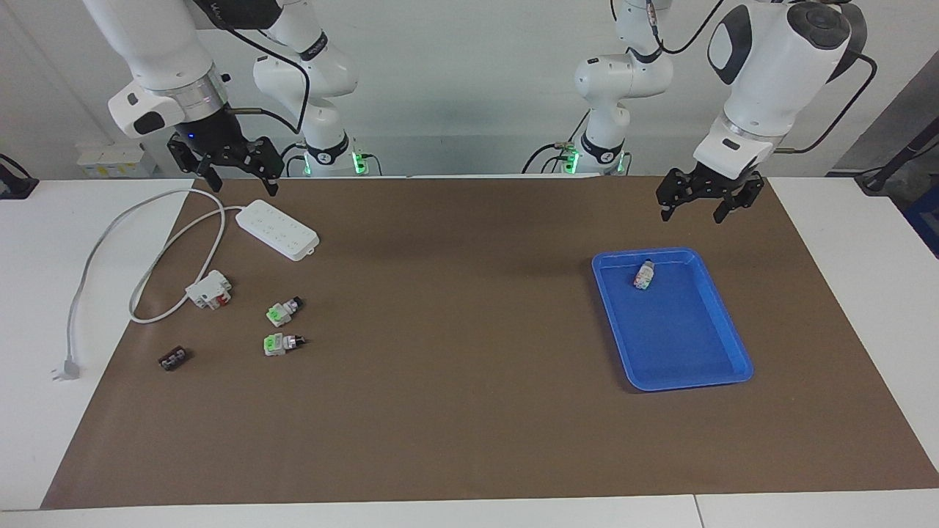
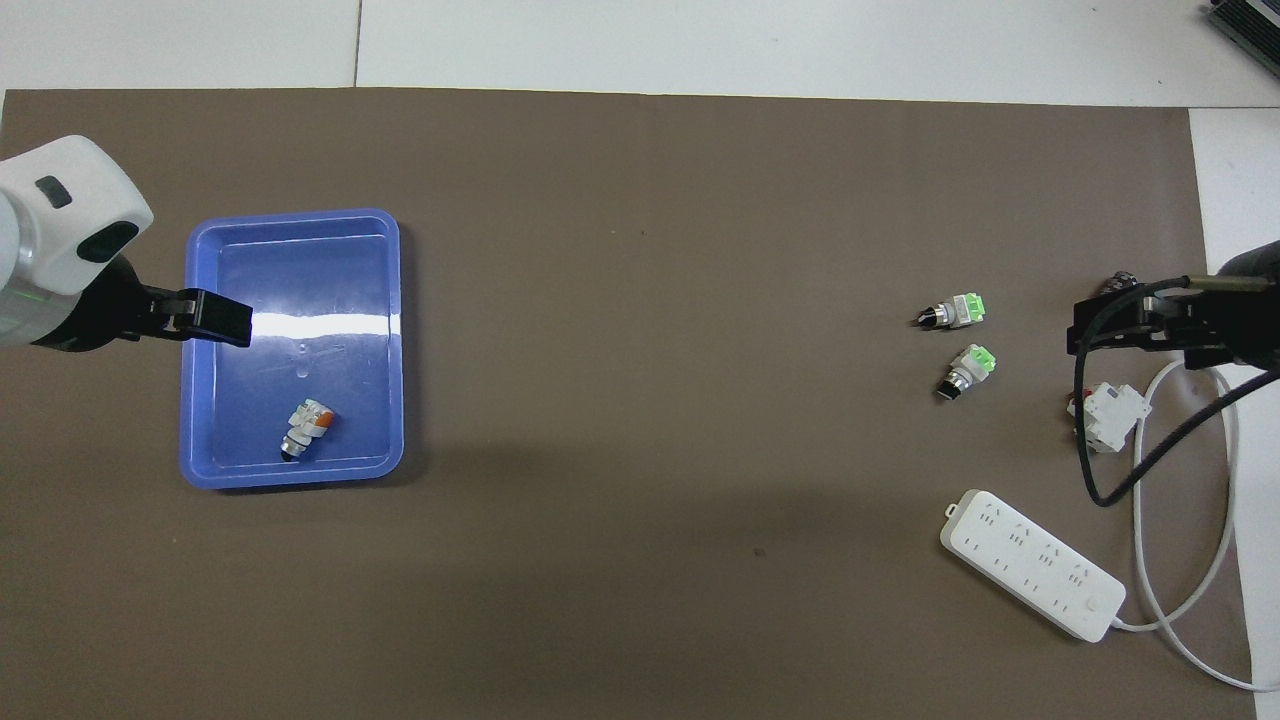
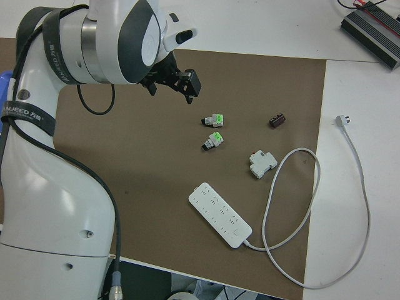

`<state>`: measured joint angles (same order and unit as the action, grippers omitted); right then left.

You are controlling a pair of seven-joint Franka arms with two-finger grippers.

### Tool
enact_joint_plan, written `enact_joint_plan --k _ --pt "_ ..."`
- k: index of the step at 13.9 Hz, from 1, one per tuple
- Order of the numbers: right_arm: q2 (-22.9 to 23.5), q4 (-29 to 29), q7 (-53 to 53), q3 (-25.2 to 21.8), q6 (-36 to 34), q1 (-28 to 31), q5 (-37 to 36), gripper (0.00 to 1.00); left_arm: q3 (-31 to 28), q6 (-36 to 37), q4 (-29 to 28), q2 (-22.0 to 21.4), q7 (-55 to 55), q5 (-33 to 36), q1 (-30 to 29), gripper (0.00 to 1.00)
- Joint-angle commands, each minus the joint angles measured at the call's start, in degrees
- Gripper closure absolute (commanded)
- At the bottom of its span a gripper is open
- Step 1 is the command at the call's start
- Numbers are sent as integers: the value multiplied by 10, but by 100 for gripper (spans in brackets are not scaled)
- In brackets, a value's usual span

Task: Turn and place switch with both arms
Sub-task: 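Move the right gripper toward the green-topped switch farther from the robot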

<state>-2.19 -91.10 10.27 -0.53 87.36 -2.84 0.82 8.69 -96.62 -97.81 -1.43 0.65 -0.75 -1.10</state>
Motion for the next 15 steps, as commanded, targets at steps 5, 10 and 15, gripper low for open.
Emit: enact_joint_plan --k 5,10,15 --pt "-8 -8 -16 -1 -3 4 -3 0 -6 -8 -19 -16 -3 -6 -3 0" --pt "-6 -26 -144 -1 48 6 -3 0 -6 -8 -19 -16 -3 -6 -2 0" --pt "-11 -85 -372 -1 119 18 -3 0 -6 -8 -19 -16 -3 -6 -2 0"
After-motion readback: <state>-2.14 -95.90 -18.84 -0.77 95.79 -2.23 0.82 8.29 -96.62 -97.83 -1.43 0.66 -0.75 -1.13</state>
